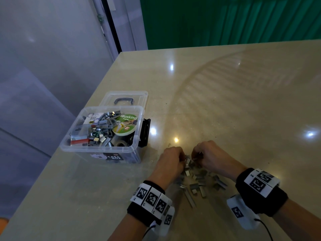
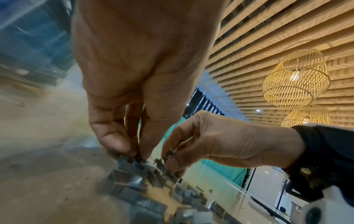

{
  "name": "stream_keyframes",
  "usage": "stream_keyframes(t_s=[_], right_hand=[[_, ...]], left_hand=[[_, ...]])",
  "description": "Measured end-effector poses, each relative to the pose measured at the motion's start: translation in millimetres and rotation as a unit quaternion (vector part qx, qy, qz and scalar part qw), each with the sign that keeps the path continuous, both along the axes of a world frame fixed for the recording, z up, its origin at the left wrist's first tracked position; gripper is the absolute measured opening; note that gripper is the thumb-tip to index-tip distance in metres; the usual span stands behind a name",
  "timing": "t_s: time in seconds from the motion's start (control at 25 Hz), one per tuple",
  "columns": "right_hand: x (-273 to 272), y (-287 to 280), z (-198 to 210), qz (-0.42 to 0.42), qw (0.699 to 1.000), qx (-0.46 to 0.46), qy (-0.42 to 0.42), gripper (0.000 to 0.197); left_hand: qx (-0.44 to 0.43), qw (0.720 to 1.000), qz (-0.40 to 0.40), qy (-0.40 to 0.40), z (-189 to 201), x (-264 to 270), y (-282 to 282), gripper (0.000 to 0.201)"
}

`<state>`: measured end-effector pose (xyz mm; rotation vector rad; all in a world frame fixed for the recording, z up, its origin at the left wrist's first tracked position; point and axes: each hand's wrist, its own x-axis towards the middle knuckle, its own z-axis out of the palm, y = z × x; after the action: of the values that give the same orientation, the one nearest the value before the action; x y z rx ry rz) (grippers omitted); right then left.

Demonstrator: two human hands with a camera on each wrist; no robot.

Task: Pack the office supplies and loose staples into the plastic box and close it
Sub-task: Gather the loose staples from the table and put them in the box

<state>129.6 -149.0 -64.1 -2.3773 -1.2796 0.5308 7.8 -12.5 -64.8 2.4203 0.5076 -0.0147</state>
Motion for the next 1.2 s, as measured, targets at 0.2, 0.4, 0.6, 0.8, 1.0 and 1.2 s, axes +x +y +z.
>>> stream_keyframes(t_s=[0.2, 0.4, 0.6, 0.8, 1.0, 1.2], right_hand=[[3, -2, -1, -0.017, 0.999, 0.019, 0.031, 0.019], [3, 11, 30, -0.022, 0.998, 0.027, 0.055, 0.009], [1, 64, 82, 0.039, 0.996, 0.058, 0.060, 0.005], [-19, 136, 127, 0.126, 0.983, 0.123, 0.047, 0.004], [-41, 209, 137, 0.171, 0.976, 0.124, 0.047, 0.026], [-55, 268, 130, 0.199, 0.976, 0.090, -0.005, 0.011]], left_hand=[[-0.004, 1.000, 0.008, -0.002, -2, 1, -1, 0.017], [0.028, 0.999, 0.016, -0.041, 24, -1, 10, 0.018], [0.047, 0.990, 0.058, -0.116, 81, -18, 41, 0.016], [0.065, 0.972, 0.147, -0.172, 123, -60, 104, 0.008], [0.073, 0.956, 0.224, -0.177, 128, -107, 163, 0.007], [0.094, 0.955, 0.241, -0.147, 118, -106, 204, 0.003]])
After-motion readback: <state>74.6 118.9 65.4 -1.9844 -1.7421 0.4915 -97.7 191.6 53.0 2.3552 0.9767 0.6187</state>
